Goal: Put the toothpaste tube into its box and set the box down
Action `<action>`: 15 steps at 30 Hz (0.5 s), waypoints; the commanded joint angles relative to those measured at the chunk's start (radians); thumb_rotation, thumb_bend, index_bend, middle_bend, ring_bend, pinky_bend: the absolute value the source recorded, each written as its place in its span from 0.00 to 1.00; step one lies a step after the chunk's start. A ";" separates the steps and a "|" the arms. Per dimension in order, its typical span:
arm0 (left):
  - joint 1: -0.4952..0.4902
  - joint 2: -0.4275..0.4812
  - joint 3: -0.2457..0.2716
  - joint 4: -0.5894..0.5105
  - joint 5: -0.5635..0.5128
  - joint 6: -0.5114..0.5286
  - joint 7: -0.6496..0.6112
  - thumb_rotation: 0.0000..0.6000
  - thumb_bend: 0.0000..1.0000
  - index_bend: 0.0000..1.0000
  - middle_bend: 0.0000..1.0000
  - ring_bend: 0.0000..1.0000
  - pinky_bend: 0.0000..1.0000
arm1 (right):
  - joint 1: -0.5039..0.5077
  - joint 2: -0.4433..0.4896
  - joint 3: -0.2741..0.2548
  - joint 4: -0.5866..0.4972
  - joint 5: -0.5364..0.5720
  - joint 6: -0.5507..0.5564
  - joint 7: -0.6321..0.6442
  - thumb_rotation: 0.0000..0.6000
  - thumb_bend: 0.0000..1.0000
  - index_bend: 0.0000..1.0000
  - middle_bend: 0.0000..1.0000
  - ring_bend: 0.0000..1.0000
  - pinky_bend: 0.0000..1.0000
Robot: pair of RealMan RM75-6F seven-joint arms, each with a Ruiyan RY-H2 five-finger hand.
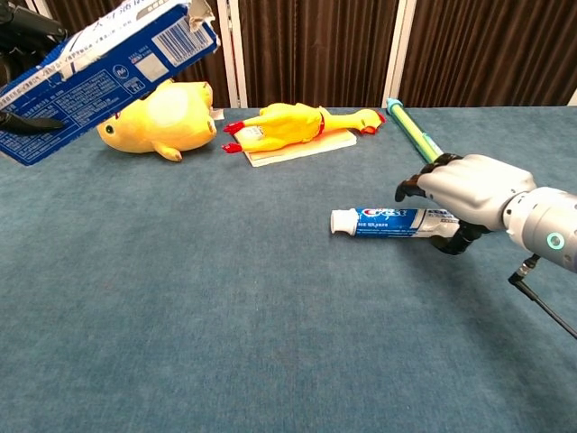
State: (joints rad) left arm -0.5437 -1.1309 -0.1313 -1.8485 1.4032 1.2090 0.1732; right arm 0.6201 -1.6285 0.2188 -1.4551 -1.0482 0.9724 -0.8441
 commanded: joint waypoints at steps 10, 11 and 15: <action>0.002 -0.002 -0.002 -0.001 0.002 -0.002 -0.002 1.00 0.39 0.42 0.51 0.48 0.49 | 0.008 -0.023 -0.026 0.078 0.001 0.015 0.048 1.00 0.42 0.48 0.43 0.33 0.20; 0.002 -0.002 -0.002 0.000 0.001 -0.003 -0.003 1.00 0.39 0.42 0.51 0.48 0.49 | 0.007 -0.026 -0.028 0.082 -0.005 0.020 0.055 1.00 0.42 0.52 0.47 0.36 0.24; 0.002 -0.001 -0.004 0.001 0.001 -0.005 -0.007 1.00 0.39 0.42 0.51 0.48 0.49 | 0.003 -0.031 -0.047 0.098 -0.010 0.026 0.062 1.00 0.42 0.69 0.61 0.51 0.42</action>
State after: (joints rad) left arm -0.5416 -1.1324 -0.1350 -1.8475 1.4041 1.2038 0.1662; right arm 0.6246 -1.6586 0.1769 -1.3606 -1.0595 0.9994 -0.7815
